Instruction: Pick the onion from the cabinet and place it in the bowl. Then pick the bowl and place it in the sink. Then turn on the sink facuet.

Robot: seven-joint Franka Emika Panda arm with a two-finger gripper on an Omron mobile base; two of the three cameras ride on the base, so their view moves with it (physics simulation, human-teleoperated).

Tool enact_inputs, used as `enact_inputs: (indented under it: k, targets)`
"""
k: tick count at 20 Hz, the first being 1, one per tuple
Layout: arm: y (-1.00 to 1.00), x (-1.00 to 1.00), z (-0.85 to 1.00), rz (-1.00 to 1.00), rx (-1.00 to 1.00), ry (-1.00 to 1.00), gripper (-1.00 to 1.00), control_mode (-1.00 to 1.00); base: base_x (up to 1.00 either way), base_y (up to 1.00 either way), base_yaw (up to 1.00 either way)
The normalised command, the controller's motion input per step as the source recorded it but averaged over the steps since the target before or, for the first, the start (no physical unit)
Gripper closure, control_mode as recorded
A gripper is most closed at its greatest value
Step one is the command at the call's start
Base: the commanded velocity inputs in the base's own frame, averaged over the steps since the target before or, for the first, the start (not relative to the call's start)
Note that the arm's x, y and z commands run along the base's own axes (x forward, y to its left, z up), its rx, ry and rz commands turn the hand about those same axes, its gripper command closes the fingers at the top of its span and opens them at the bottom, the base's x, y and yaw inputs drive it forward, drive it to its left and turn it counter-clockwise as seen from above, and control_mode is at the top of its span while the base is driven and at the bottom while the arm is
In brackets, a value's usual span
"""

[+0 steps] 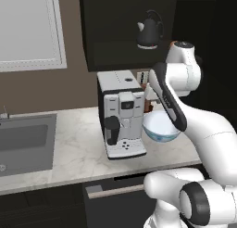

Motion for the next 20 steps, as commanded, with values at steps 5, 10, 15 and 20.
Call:
enact_inputs:
  k: [5,10,15,20]
  targets:
    - [0.00,-0.03,-0.01,-0.04,-0.01,-0.02,-1.00,-1.00,0.00,0.00,0.00]
    - [-0.32,0.02,0.00,-0.07,-0.17,-0.28,-1.00,-1.00,0.00,0.00,0.00]
    - [-0.63,0.00,0.14,-0.09,-0.10,-0.30,-1.00,-1.00,0.00,0.00,0.00]
    - [-0.53,0.01,0.75,-0.21,0.01,-0.10,-1.00,-1.00,0.00,0.00,0.00]
